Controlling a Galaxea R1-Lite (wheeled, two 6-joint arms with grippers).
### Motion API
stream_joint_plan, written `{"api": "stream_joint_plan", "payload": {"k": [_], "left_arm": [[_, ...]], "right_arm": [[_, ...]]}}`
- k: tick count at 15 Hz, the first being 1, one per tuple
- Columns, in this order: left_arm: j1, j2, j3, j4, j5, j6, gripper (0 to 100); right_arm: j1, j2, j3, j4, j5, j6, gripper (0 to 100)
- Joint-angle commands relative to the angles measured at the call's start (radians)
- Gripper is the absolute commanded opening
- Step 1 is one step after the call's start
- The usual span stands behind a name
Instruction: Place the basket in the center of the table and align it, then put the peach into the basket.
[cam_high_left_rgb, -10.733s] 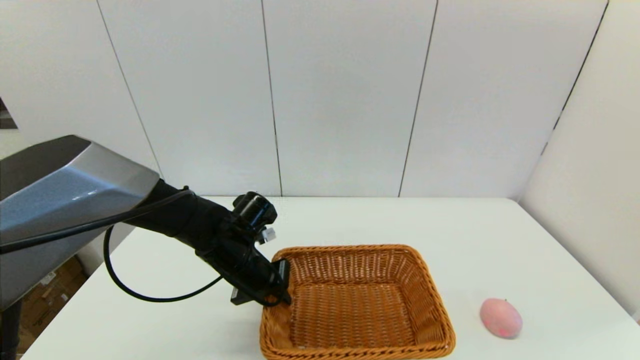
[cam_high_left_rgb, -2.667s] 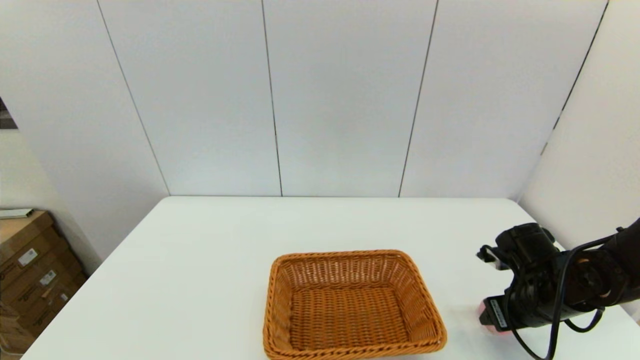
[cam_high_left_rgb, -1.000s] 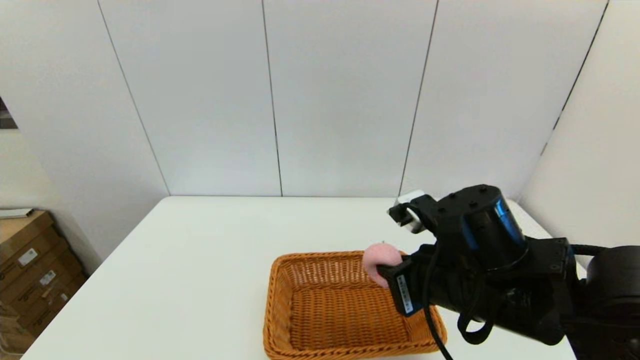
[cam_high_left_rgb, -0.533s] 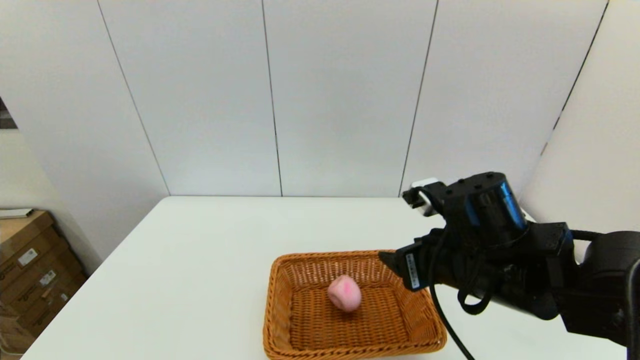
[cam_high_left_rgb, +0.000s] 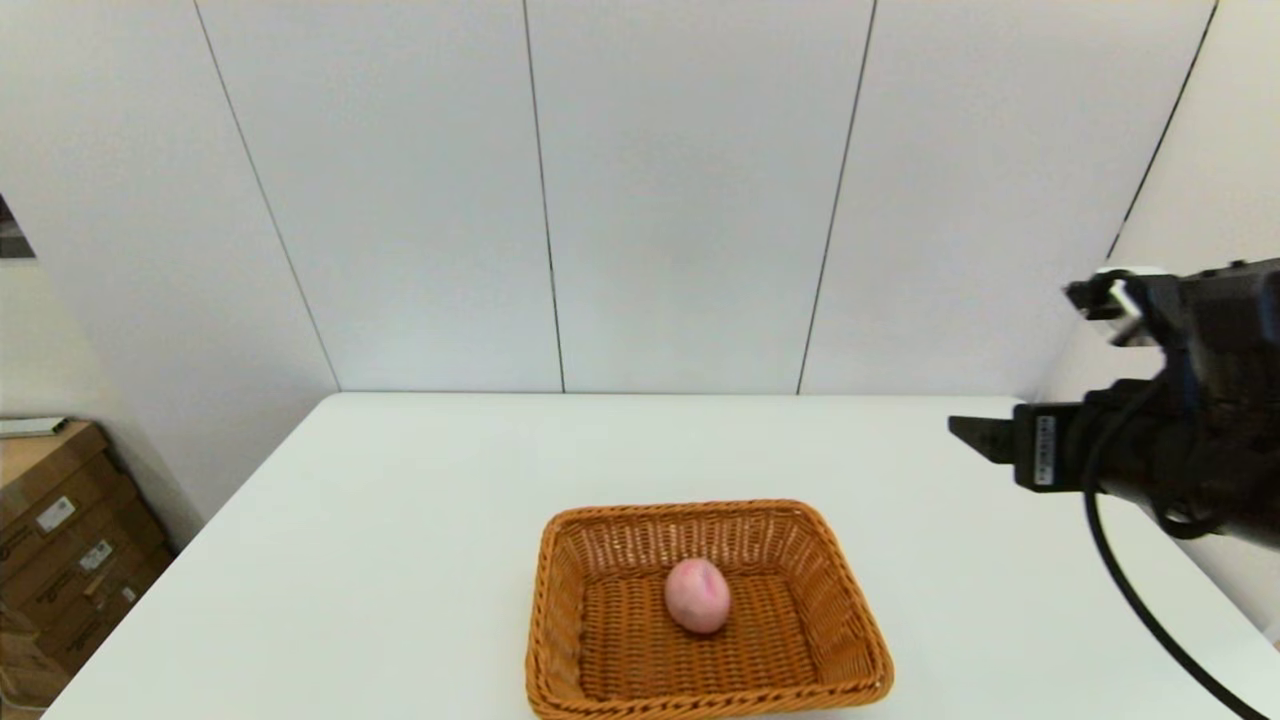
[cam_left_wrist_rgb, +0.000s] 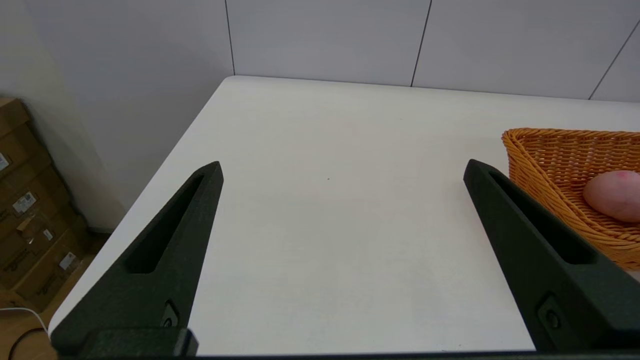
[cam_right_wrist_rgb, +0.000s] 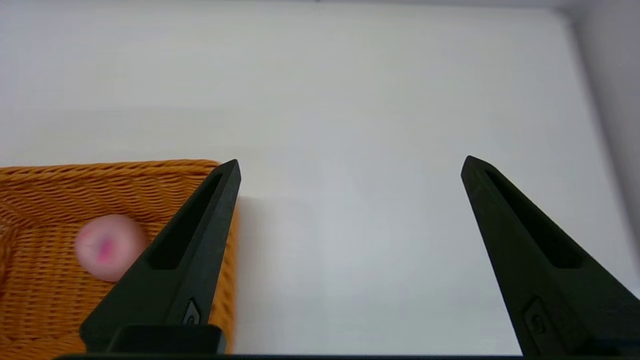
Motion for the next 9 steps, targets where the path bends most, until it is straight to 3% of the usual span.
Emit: {"api": "stream_joint_plan", "payload": {"k": [1,4,9], "left_arm": [[0.0,0.0,0.0,0.0,0.0,-0.001,100],[0.0,0.0,0.0,0.0,0.0,-0.001,100],[0.0,0.0,0.0,0.0,0.0,-0.001,100]], "right_arm": [[-0.052,-0.47,0.196,0.171,-0.051,-0.137,100],[-0.216,-0.714,0.354,0.172,-0.043,-0.306,100],[-0.314,-1.051,0.512,0.189,-0.041,-0.324,100]]}}
